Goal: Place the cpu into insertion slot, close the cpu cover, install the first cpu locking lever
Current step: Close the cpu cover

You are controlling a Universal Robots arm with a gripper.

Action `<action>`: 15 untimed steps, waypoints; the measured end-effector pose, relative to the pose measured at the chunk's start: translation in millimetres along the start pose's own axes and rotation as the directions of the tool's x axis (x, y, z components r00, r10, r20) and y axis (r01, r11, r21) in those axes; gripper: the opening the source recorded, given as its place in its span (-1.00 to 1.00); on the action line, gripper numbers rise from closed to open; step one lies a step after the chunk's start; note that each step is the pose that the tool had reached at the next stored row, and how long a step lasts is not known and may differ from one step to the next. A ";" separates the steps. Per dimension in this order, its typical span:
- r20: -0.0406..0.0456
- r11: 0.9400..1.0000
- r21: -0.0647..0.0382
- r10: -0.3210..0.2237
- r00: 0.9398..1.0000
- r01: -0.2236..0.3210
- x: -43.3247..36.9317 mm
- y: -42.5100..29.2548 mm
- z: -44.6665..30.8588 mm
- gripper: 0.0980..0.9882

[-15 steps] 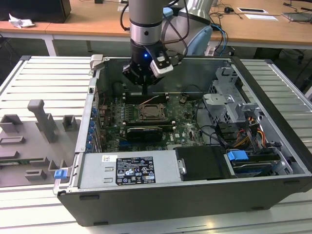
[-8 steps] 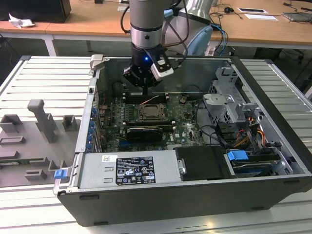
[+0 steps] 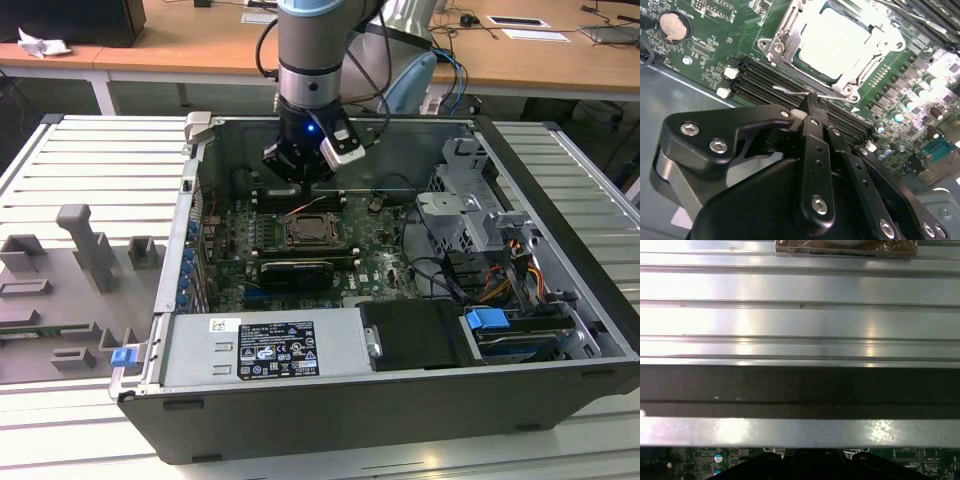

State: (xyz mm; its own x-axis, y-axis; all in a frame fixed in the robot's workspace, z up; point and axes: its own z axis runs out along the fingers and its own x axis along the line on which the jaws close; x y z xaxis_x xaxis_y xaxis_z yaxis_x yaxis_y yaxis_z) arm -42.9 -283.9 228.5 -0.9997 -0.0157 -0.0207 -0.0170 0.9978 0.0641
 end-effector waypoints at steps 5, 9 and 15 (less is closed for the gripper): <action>0.000 1.000 0.000 -0.001 1.000 0.001 -4.3 1.9 3.8 -0.98; 0.000 1.000 0.000 -0.001 1.000 0.001 -10.1 2.1 8.2 -0.98; 0.000 1.000 0.000 -0.001 1.000 0.001 -16.8 1.7 12.7 -0.98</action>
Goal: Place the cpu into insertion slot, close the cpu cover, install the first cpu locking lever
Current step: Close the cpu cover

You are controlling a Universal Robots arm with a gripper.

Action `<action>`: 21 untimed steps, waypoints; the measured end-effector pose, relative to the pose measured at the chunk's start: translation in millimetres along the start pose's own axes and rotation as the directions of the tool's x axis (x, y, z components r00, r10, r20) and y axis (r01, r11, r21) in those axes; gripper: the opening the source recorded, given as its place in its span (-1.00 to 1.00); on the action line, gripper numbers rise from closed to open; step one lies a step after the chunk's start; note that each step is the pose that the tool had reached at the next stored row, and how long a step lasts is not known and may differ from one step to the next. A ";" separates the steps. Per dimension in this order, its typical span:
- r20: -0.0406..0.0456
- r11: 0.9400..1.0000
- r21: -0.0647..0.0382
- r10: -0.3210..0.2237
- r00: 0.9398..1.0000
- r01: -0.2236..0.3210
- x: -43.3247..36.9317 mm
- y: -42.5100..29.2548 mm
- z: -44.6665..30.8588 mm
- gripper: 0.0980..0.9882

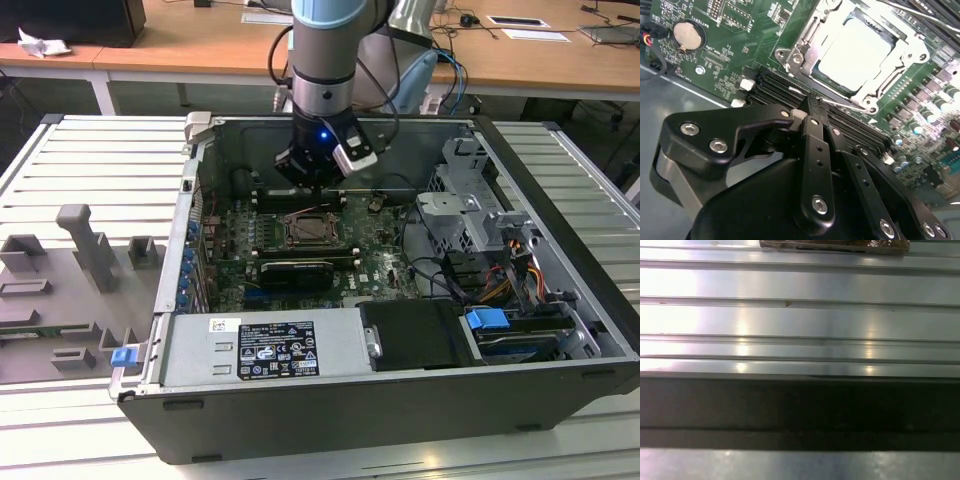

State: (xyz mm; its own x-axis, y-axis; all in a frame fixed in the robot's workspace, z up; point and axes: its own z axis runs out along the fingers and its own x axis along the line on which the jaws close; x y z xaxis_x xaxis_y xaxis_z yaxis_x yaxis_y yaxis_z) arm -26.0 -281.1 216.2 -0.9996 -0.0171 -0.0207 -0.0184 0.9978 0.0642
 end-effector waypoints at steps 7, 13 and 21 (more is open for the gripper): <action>0.000 1.000 0.000 0.000 1.000 0.000 -2.8 -0.6 8.7 -0.98; -0.001 1.000 0.003 0.000 1.000 0.000 -3.1 -0.8 11.6 -0.98; -0.002 1.000 0.007 0.000 1.000 0.000 -3.2 -0.9 12.8 -0.98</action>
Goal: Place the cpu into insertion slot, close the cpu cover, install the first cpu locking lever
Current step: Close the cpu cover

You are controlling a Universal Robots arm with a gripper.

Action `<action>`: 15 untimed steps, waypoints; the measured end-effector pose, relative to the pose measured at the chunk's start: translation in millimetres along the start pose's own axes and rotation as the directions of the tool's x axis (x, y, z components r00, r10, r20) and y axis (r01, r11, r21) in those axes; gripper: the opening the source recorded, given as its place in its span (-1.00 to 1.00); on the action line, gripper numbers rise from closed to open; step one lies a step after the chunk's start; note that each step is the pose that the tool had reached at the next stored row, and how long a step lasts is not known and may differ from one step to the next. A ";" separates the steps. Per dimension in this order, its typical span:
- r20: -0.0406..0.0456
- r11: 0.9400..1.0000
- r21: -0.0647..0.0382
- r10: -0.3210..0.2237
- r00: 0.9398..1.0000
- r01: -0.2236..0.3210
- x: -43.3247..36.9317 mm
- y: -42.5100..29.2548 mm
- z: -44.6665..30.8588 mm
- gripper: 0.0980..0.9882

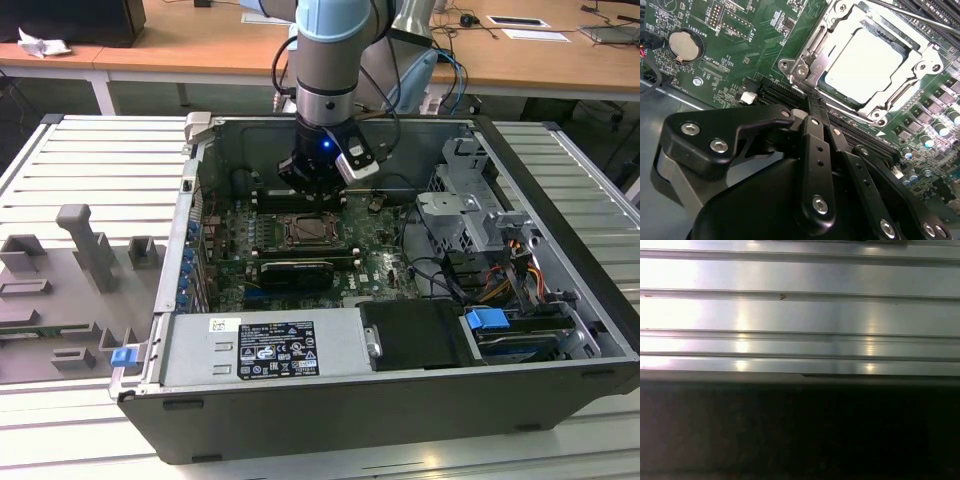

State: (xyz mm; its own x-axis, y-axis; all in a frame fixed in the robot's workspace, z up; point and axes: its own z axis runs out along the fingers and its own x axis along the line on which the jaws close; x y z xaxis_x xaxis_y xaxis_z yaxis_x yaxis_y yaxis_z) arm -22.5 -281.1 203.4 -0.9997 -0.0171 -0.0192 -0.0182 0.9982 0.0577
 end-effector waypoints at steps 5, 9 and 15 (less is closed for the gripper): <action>-0.001 1.000 0.001 0.000 1.000 0.000 0.1 -0.5 0.3 -0.98; -0.001 1.000 0.001 0.000 1.000 0.000 0.0 -0.9 2.3 -0.98; 0.000 1.000 0.000 0.000 1.000 0.000 -0.6 -0.1 -13.4 -0.98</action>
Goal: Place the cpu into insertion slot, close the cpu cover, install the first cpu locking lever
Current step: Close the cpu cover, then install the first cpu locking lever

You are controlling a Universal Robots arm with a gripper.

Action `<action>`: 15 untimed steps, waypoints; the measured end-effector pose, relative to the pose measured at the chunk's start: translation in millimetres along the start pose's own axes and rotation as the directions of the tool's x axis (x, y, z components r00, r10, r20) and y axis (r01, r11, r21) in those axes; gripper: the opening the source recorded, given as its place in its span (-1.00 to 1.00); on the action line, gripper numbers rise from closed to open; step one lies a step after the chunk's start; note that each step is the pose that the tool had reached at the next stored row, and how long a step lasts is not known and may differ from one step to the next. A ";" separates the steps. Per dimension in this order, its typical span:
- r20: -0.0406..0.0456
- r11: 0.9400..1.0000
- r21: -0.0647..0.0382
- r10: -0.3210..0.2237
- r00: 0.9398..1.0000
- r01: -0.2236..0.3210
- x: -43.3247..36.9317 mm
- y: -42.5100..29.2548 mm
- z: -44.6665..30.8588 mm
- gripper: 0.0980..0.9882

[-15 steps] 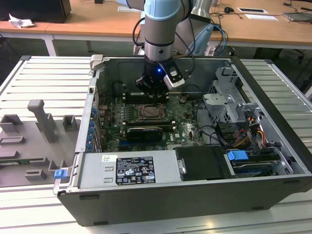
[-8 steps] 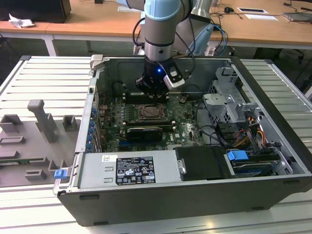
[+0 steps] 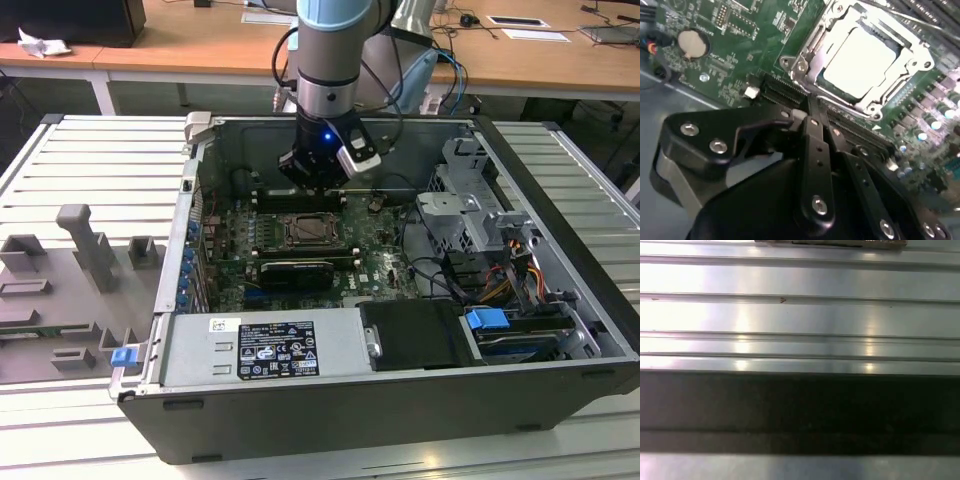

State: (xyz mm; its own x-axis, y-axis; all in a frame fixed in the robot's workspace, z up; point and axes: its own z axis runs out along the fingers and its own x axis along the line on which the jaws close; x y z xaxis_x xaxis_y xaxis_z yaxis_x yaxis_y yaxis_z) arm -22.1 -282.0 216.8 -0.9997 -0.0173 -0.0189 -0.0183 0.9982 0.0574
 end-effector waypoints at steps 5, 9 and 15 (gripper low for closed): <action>0.000 1.000 0.000 0.000 1.000 0.000 0.1 -4.0 -0.3 -0.98; 0.000 1.000 0.000 0.000 1.000 0.000 0.1 -6.3 -0.4 -0.98; 0.000 1.000 0.000 0.000 1.000 0.000 0.2 -9.0 -0.6 -0.98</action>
State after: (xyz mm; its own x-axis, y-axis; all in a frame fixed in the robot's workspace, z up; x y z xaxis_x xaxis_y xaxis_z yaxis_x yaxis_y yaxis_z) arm -22.2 -291.0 216.9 -0.9997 -0.0171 -0.0188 -0.0182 0.9982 0.0573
